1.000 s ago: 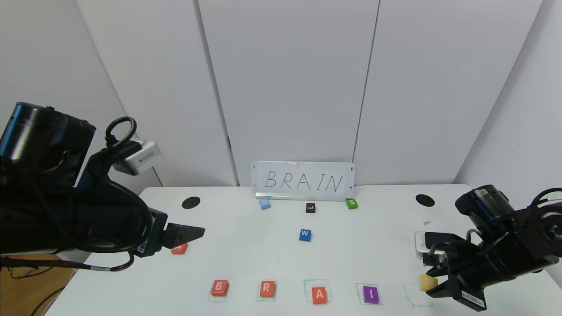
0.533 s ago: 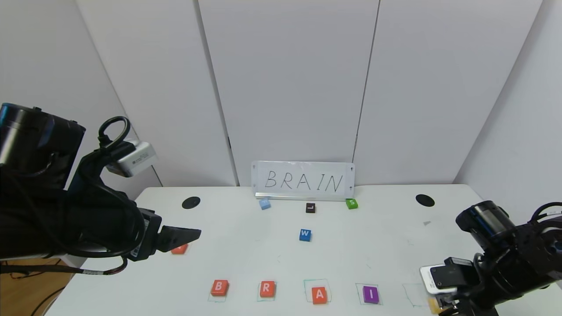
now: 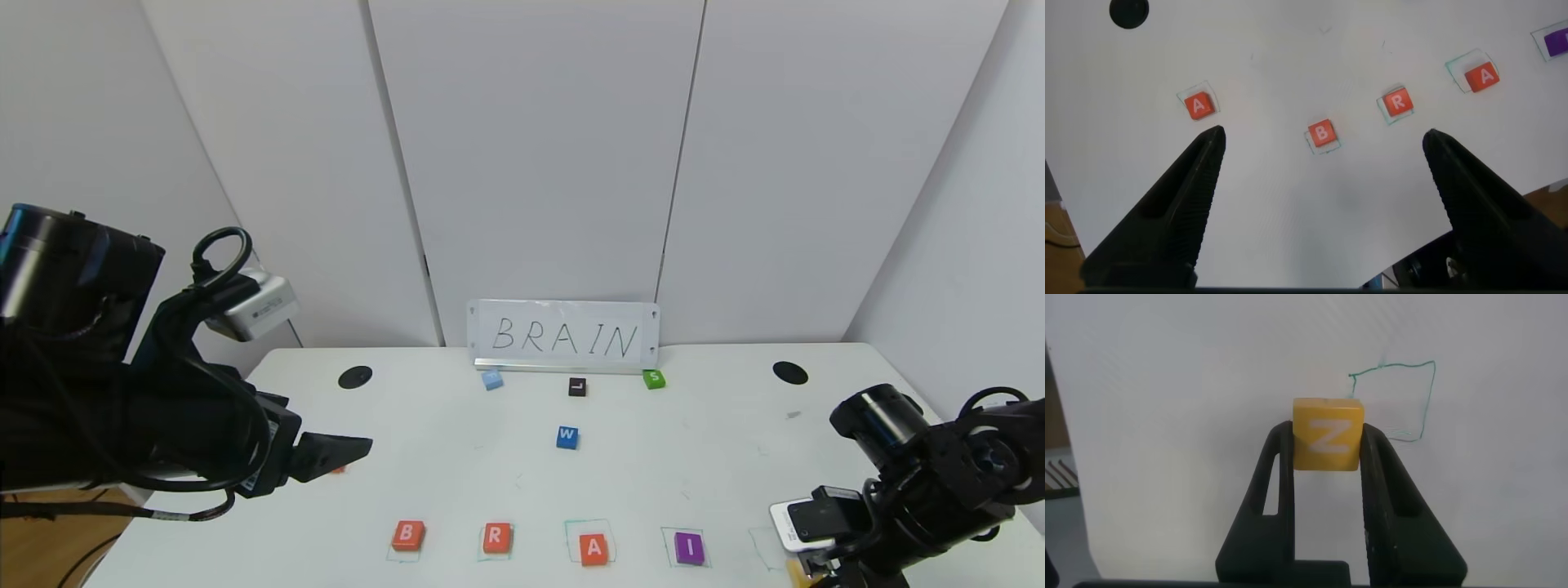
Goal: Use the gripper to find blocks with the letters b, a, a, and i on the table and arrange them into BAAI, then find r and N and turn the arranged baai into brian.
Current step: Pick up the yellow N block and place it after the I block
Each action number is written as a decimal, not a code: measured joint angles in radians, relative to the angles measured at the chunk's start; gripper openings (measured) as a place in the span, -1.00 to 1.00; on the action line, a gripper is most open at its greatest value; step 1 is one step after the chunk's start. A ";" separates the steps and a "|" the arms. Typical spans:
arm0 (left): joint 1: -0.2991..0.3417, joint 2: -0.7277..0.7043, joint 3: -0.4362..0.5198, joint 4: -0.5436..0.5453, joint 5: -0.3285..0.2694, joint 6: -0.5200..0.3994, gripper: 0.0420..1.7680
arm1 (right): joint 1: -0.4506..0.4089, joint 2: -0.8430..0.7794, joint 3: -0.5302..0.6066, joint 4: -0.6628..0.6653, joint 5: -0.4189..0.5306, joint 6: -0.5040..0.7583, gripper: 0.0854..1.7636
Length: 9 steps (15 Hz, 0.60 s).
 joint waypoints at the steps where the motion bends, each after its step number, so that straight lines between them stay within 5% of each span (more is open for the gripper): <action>1: -0.001 0.000 0.001 -0.001 0.000 0.000 0.94 | -0.001 0.016 -0.001 -0.027 0.002 -0.003 -0.47; 9: -0.007 0.006 0.004 -0.001 0.012 0.001 0.94 | -0.014 0.126 -0.055 -0.077 0.017 -0.031 -0.47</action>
